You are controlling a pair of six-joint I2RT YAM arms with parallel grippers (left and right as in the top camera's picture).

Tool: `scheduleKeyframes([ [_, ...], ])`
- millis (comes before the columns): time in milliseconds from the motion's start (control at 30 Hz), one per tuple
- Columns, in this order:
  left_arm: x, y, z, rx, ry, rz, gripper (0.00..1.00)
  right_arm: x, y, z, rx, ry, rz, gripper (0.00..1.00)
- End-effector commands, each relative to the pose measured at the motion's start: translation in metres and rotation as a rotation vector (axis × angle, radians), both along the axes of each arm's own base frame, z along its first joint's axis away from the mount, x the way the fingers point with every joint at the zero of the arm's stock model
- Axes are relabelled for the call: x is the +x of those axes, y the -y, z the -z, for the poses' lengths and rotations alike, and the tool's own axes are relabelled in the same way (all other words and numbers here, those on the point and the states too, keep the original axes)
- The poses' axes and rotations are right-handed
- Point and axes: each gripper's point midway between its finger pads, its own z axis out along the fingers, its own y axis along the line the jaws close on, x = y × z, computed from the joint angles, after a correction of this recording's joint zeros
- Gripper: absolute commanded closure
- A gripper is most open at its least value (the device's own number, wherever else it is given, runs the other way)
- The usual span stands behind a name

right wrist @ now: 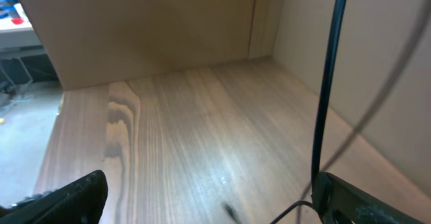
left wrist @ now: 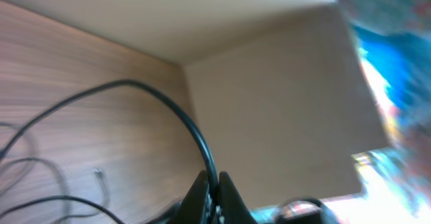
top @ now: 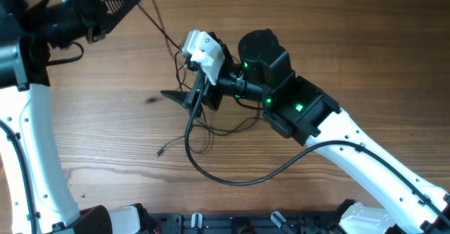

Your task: Untangle cables

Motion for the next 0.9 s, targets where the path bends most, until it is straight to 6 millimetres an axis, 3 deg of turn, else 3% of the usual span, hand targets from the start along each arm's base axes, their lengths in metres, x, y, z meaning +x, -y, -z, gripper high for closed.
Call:
scheduleKeyframes([
  [0,-0.034,0.016,-0.027,-0.098,-0.005,0.133,0.96,0.002,-0.001,-0.003,-0.011,0.051,-0.003,0.06],
  [100,-0.042,0.017,-0.033,-0.091,0.018,0.133,0.96,0.002,-0.001,-0.003,-0.01,0.052,-0.002,0.12],
  [200,-0.043,0.018,-0.034,-0.082,0.034,0.132,0.96,0.015,0.003,-0.008,-0.004,0.082,0.072,0.0],
  [300,-0.042,0.017,-0.034,-0.077,0.034,0.122,0.96,0.032,0.008,-0.027,0.049,0.139,0.167,0.04],
  [367,-0.041,0.017,-0.033,-0.076,0.034,0.12,0.96,0.037,0.009,-0.033,0.07,0.156,0.193,0.96],
  [467,-0.041,0.016,-0.031,-0.059,0.049,0.114,0.96,0.042,0.01,-0.04,0.087,0.18,0.219,0.96],
  [500,-0.037,0.014,-0.025,-0.032,0.054,0.089,0.96,0.055,0.018,-0.049,0.103,0.224,0.303,0.96],
  [567,-0.021,0.003,0.001,0.095,0.033,-0.044,0.96,0.091,0.057,-0.089,0.149,0.405,0.596,0.96],
  [633,-0.003,-0.013,0.033,0.284,-0.011,-0.203,0.94,0.112,0.122,-0.153,0.252,0.648,0.918,0.96],
  [667,0.001,-0.016,0.039,0.339,-0.01,-0.236,0.8,0.113,0.148,-0.174,0.296,0.728,1.008,0.96],
  [700,0.006,-0.017,0.045,0.402,-0.007,-0.273,0.45,0.115,0.18,-0.194,0.343,0.803,1.103,0.96],
  [733,0.012,-0.015,0.053,0.49,-0.003,-0.316,0.14,0.116,0.226,-0.214,0.4,0.883,1.218,0.96],
  [800,0.009,0.011,0.057,0.599,0.089,-0.241,0.12,0.125,0.289,-0.225,0.381,0.968,1.357,0.96],
  [867,0.007,0.028,0.063,0.697,0.14,-0.21,0.03,0.14,0.331,-0.222,0.288,1.026,1.394,0.96],
])
